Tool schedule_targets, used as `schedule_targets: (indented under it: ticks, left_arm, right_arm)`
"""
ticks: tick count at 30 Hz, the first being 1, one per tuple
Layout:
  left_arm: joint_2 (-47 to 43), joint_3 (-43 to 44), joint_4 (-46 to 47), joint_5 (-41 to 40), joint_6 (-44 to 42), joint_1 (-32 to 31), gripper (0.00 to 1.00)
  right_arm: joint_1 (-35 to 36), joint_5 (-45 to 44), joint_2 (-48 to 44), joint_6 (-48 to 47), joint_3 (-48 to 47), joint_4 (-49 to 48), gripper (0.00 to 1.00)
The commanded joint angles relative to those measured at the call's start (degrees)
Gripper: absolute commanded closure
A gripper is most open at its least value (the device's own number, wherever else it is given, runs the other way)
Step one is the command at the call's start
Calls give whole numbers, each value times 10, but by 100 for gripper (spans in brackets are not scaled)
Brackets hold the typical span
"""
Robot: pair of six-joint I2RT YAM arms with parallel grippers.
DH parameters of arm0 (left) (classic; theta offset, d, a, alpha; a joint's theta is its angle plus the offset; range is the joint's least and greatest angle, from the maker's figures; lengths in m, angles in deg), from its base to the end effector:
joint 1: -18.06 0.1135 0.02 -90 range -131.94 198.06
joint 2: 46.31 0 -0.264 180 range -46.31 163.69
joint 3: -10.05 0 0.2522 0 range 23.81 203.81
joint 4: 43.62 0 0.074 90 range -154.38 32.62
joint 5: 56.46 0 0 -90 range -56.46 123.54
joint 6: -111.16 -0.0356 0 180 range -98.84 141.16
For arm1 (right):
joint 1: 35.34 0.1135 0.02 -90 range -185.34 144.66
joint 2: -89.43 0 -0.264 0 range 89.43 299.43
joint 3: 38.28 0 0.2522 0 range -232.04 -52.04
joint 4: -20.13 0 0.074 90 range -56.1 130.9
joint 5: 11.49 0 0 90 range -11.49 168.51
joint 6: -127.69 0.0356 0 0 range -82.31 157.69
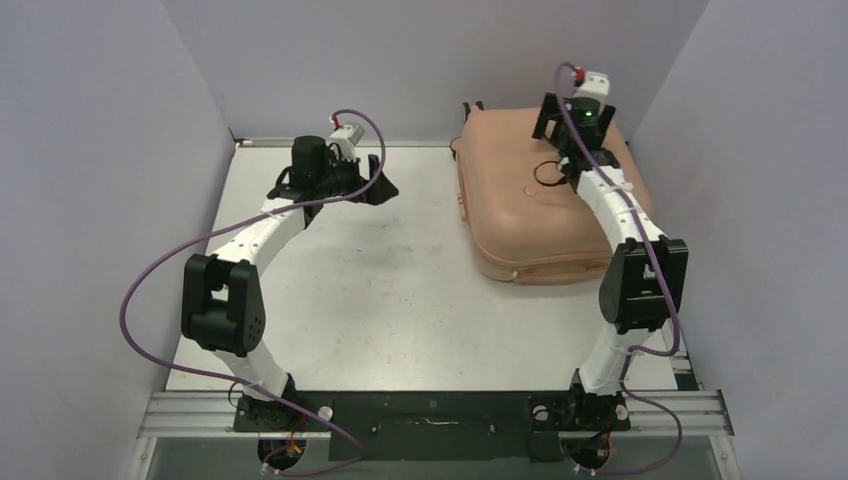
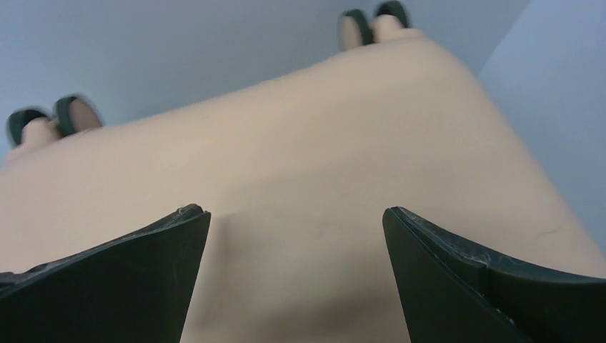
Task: Pack the luggage
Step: Zip the luggage at the center of the board.
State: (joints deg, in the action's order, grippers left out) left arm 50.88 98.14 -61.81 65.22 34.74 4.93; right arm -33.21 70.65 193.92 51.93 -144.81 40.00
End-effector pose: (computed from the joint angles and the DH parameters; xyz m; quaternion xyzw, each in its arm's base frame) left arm 0.3802 -0.1079 0.2877 0.1388 0.8221 -0.3424 0.4332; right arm 0.4420 0.0116 0.3446 0.1252 0.7975 0.0288 0.5895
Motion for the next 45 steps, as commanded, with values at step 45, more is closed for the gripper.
schedule_targets:
  ticks: [45]
  left_arm:
    - [364,487,-90,3,77,-75,4]
  right_arm:
    - [58,-66,-253,-251,314,-121,29]
